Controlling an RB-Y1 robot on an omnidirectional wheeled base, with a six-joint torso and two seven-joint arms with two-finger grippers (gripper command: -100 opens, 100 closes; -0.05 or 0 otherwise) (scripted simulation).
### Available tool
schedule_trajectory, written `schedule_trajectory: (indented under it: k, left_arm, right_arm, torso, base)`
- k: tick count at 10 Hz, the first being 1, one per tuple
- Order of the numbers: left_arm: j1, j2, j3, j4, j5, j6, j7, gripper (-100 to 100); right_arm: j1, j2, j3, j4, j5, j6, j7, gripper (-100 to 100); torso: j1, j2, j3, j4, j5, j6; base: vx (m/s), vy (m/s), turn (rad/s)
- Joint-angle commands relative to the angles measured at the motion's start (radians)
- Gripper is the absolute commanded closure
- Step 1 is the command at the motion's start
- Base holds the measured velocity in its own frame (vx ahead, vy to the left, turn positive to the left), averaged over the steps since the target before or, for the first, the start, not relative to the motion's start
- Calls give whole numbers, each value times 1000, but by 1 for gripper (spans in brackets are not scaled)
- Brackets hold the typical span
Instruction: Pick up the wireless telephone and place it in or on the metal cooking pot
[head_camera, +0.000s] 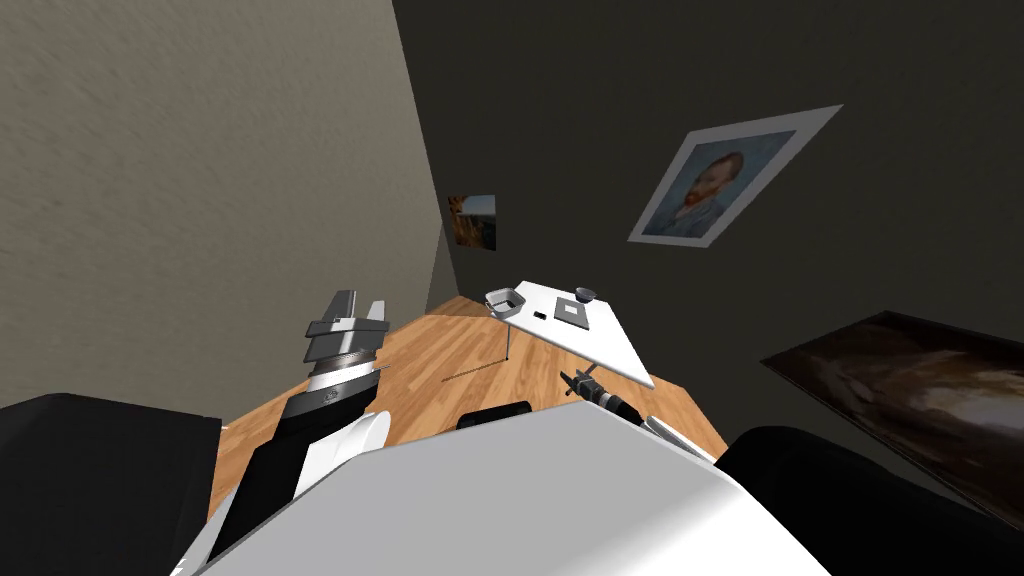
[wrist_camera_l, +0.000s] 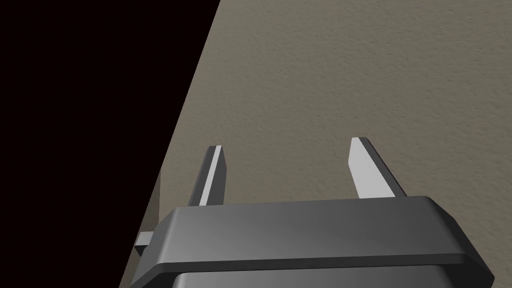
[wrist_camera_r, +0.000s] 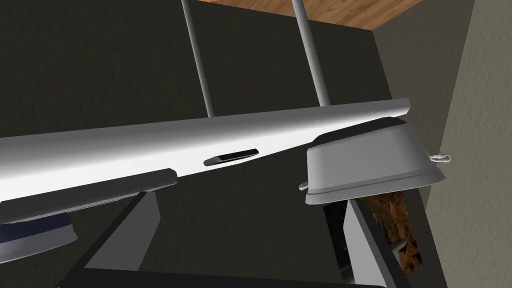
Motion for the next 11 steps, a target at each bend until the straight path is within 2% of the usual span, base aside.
schedule_trajectory:
  k: [1,2,3,5,6,7,8,9,10,11]
  left_arm:
    - [0,0,0,0,0,0,0,0]
    - [0,0,0,0,0,0,0,0]
    - [0,0,0,0,0,0,0,0]
    - [0,0,0,0,0,0,0,0]
    - [0,0,0,0,0,0,0,0]
    - [0,0,0,0,0,0,0,0]
    - [0,0,0,0,0,0,0,0]
    - [0,0,0,0,0,0,0,0]
    - [0,0,0,0,0,0,0,0]
    - [0,0,0,0,0,0,0,0]
  right_arm:
    - [24,-50,9,41,16,4,2,-100]
    - [24,-74,9,41,16,4,2,-100]
    - [37,-109,22,73,32,0,10,-100]
    - [37,-128,22,89,32,0,10,-100]
    - [49,-179,35,127,47,-6,18,-100]
    - [49,-183,35,136,47,-6,18,-100]
    - [60,-217,49,183,61,-14,26,-100]
    - [60,-238,49,183,61,-14,26,-100]
    - [70,-265,64,230,73,-23,33,-100]
    - [70,-291,64,230,73,-23,33,-100]
  torso:
    - [0,0,0,0,0,0]
    - [0,0,0,0,0,-1]
    - [1,0,0,0,0,0]
    - [1,-2,-1,0,0,0]
    - [-1,0,0,0,0,0]
    - [0,-1,-1,0,0,-1]
    - [0,-1,-1,0,0,0]
    - [1,-2,-1,0,0,-1]
    - [1,-2,-1,0,0,0]
    - [3,-3,-1,0,0,-1]
  base:
    - [23,42,180]
    - [21,47,107]
    - [38,67,189]
    - [34,33,54]
    - [34,42,221]
    - [43,38,121]
    - [63,55,203]
    - [54,46,97]
    - [57,77,245]
    - [58,54,102]
